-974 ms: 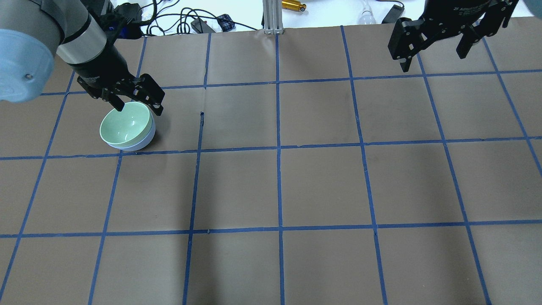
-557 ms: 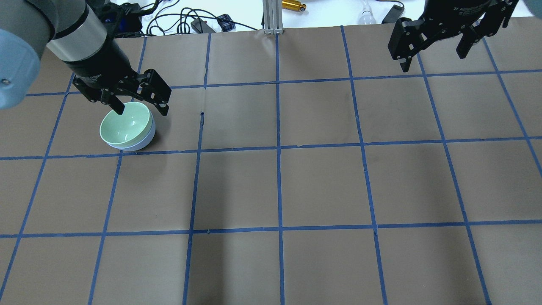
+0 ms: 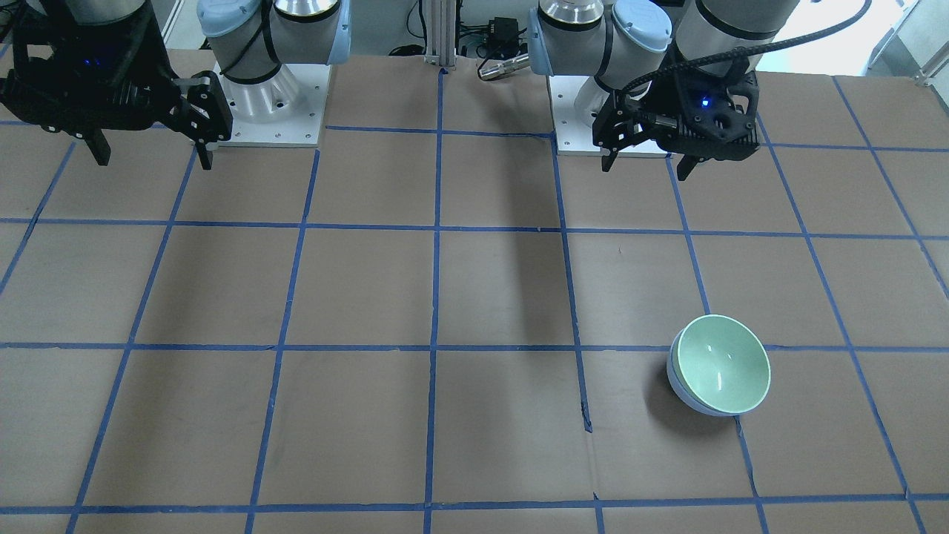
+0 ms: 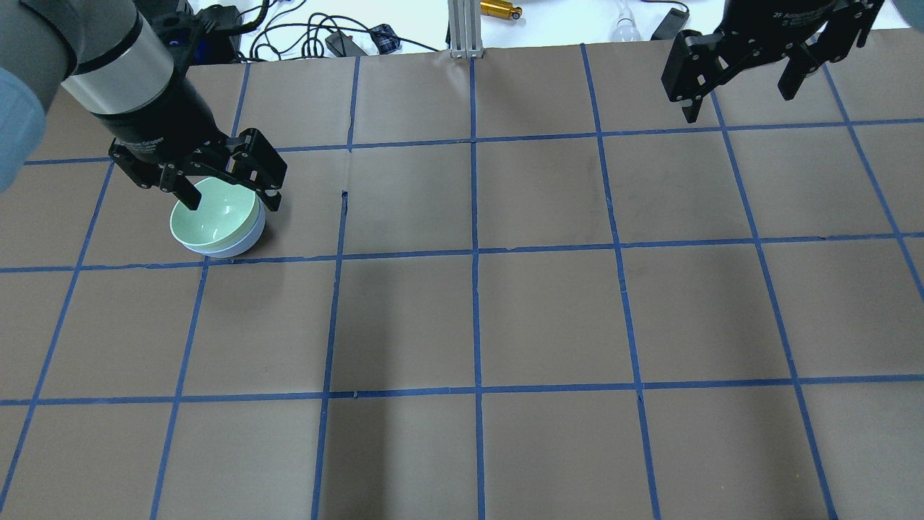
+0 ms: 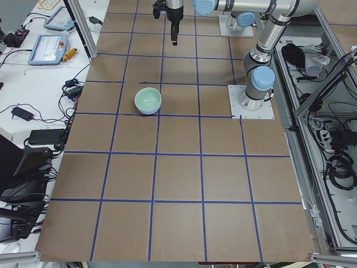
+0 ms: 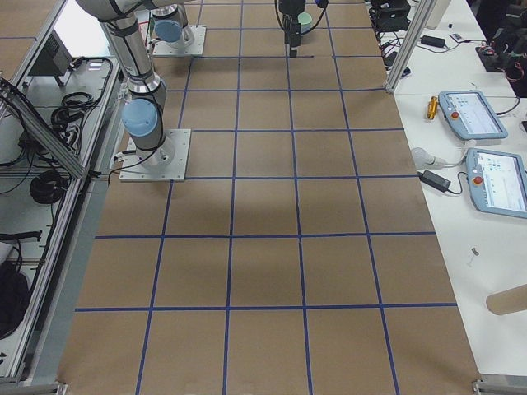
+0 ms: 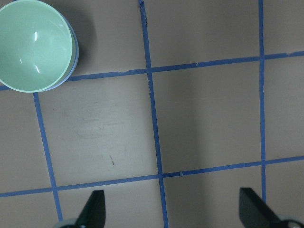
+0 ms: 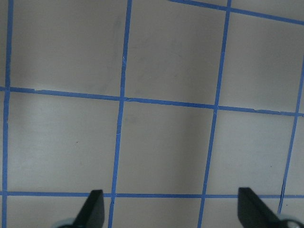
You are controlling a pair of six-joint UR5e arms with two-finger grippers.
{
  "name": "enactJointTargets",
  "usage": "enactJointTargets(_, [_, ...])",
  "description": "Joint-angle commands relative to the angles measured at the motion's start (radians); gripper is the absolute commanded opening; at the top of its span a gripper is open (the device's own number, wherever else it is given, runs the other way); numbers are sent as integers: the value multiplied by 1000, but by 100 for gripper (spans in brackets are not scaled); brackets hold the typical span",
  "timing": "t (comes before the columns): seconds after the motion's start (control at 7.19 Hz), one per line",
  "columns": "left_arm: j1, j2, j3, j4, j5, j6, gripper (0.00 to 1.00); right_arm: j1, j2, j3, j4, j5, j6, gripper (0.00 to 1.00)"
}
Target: Stack green bowl on blue bowl
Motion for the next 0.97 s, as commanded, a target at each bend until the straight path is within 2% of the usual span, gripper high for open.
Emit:
enactJointTargets(0.0, [-2,-4,-1,1,2,-22,100,0,0,0,0,0,0,100])
enactJointTargets(0.83, [-2,16,-9,-2,37,-16,100,0,0,0,0,0,0,100])
